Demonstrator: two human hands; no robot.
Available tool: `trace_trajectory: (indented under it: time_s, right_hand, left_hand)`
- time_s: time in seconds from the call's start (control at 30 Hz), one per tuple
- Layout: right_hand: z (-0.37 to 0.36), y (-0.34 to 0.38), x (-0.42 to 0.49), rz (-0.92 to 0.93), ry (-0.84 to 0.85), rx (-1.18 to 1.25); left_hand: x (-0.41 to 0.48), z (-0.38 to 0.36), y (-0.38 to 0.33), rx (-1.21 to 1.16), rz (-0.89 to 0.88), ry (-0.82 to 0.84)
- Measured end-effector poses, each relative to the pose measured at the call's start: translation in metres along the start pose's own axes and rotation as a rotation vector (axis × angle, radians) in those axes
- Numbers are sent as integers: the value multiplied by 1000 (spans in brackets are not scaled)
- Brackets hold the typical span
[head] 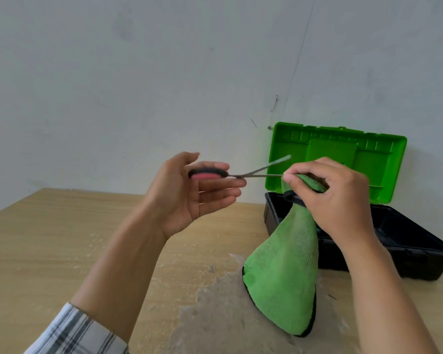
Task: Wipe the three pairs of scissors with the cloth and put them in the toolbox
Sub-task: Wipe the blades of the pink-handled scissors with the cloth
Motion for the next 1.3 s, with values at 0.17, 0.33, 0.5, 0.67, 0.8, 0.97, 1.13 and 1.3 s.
trace_trajectory:
  time_s: [0.17, 0.33, 0.5, 0.67, 0.8, 0.97, 1.13, 1.3]
  right_hand:
    - [-10, -18, -5, -317, 131, 240]
    - [-20, -31, -11, -522, 160, 492]
    - [-36, -29, -15, -634, 226, 617]
    - [-48, -21, -16, -633, 301, 670]
    - [-38, -19, -15, -603, 348, 760]
    - [-17, -40, -17, -646, 200, 736]
    - [-9, -43, -13, -554, -39, 574]
    - [-3, -6, -3, -235, -250, 312]
  left_hand:
    - [1, 0, 1, -19, -13, 87]
    - [2, -3, 1, 99, -78, 65]
    - [5, 4, -2, 764, -217, -219]
    - [5, 7, 1, 597, -236, -241]
    - [2, 14, -3, 577, -220, -279]
    - [1, 19, -6, 605, -121, -248]
    - [4, 13, 3, 680, -10, -178]
    - [4, 6, 5, 736, 5, -165]
Point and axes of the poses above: each hand's wrist, its own x-axis towards the middle knuckle, its own z-axis out of the back of the hand, y = z × x, the point moved 6 cm from there along x, towards the middle knuckle, and after that the axes turned 9 degrees about y, right-handed, at the moved point
